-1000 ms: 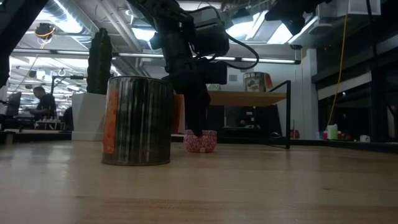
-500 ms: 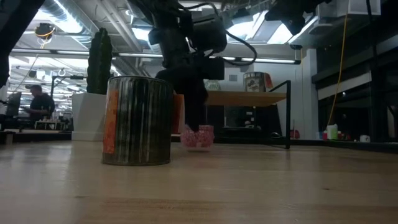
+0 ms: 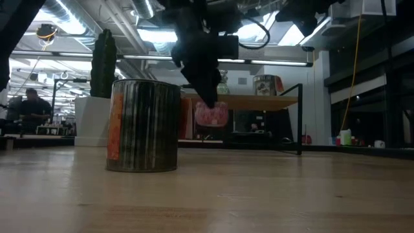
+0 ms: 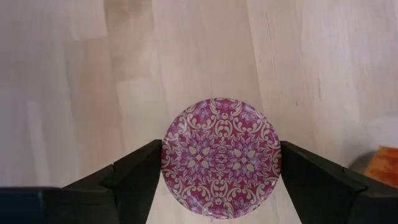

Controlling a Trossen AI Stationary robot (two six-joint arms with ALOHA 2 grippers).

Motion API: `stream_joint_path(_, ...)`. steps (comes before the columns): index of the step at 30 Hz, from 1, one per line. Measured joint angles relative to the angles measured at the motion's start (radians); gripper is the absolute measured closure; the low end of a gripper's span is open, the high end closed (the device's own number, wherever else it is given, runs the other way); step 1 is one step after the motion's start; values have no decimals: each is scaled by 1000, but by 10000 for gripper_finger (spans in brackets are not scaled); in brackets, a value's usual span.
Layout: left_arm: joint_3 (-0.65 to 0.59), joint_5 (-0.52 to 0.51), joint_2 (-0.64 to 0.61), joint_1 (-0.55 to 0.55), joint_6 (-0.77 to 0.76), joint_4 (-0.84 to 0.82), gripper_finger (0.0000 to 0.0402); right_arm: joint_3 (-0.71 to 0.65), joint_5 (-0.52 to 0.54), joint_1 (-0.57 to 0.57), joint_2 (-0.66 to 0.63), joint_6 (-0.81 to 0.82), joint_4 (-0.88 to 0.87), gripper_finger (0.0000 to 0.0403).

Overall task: Pick & Place candle stick holders
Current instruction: Put the pink scented candle aligned with the red scented candle on the shelf

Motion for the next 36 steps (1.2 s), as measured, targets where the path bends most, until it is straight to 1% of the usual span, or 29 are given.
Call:
stream_joint_path(5,95,0,0,19,0,-80,103,0,0,0,0,0,0,402)
stream_joint_path(11,177,0,-9,47,0,-134,103,0,0,0,0,-1,0,402)
stream_joint_path(14,216,0,-14,65,7,-197,103,0,0,0,0,-2,0,402)
stream_joint_path(16,240,-2,-19,79,8,-210,103,0,4,0,0,-5,0,402)
stream_joint_path(21,245,0,-58,131,9,-241,103,0,19,0,0,-8,0,402)
stream_joint_path(27,245,0,-97,220,-4,-287,103,0,19,0,0,-8,-1,402)
stream_joint_path(36,245,-1,-121,345,-17,-382,103,0,19,0,0,-8,0,402)
